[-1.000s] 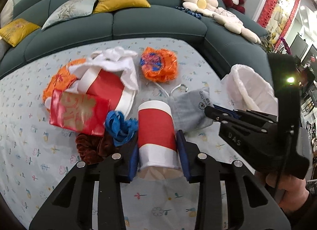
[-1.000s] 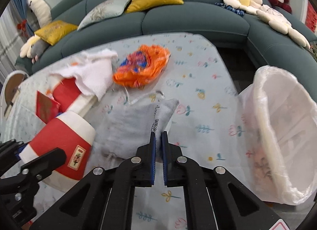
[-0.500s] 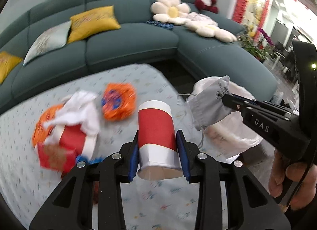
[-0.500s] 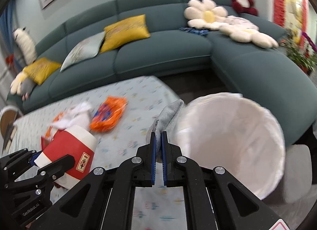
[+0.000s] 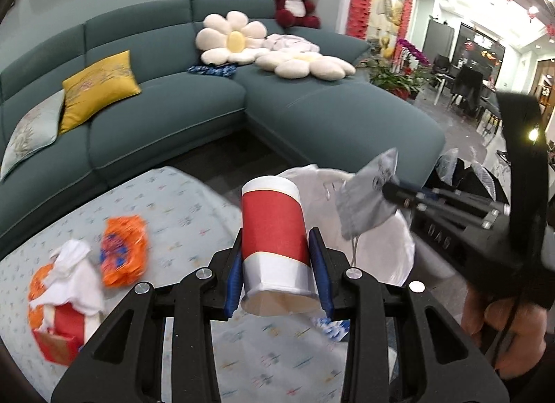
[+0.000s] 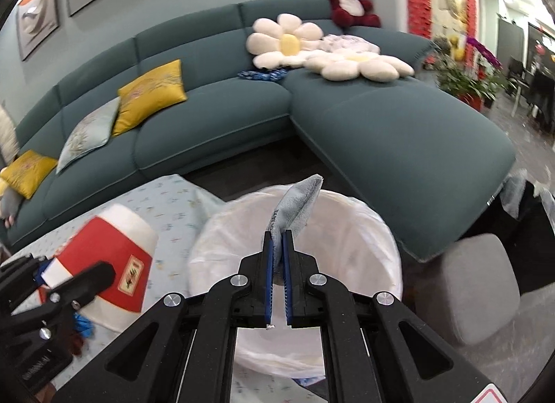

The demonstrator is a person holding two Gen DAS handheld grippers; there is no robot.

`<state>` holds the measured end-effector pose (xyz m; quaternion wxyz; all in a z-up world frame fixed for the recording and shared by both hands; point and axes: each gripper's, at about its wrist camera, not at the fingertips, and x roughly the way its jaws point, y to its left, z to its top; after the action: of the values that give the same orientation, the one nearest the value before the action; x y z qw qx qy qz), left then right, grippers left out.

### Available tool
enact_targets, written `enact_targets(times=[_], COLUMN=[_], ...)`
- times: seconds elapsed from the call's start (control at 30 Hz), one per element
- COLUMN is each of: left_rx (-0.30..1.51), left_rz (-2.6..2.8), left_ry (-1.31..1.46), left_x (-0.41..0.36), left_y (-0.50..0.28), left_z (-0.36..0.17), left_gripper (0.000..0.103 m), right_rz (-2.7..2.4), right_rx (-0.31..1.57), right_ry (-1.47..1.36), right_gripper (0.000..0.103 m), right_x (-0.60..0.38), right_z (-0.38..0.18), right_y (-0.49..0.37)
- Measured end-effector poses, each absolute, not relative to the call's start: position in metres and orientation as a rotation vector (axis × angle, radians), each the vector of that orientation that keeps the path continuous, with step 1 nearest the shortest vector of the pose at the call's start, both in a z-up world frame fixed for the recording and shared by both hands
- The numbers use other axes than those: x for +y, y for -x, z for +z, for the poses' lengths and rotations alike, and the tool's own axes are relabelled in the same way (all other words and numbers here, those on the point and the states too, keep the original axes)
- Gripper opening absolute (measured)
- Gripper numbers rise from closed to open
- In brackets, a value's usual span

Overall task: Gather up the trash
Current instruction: 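Carry cup and pouch over the wastebasket and open both tools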

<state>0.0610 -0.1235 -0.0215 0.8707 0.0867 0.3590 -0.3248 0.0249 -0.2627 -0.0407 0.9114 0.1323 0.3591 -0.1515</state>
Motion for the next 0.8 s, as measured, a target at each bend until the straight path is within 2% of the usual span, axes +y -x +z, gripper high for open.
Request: enact_targets(times=[0.3,0.37,0.4,0.43,0.5,0.57,0.8], left_rx=[0.762,0.768,0.772,0.777,0.763,0.748,0.751], left_rz=[-0.736,-0.750,-0.754,-0.742,-0.725,-0.723,-0.680], left_ry=[-0.181,-0.177,-0.174,-0.175,-0.168,-0.165,-0.177], left_x=[-0.156,-0.160,-0.161,-0.162,-0.161,-0.161,-0.149], left_y=[-0.069,-0.070,-0.071,-0.073,-0.073,-0.071,-0.072], left_z=[-0.032,-0.035,-0.036,-0.038,-0.038,-0.036,-0.032], left_gripper=[0.035,0.036,0.039,0.053,0.066,0.067,0.070], right_rz=[-0.335,-0.344,-0.349,-0.359,-0.367,-0.373,-0.355], right_rx=[0.765,0.768,0.768,0.764,0.760,0.753,0.730], right_ry=[-0.309,-0.307,-0.306,-0.305,-0.311,-0.315,-0.315], right_gripper=[0.005,0.010,0.011,0.013,0.017,0.027,0.039], right_x=[-0.283,-0.285,-0.285,-0.286,-0.288,-0.288,-0.279], right_z=[-0.056,-0.058,-0.059,-0.059,-0.059,-0.058,-0.050], right_y=[-0.022,-0.021,-0.021,-0.020,-0.017,-0.016,-0.009])
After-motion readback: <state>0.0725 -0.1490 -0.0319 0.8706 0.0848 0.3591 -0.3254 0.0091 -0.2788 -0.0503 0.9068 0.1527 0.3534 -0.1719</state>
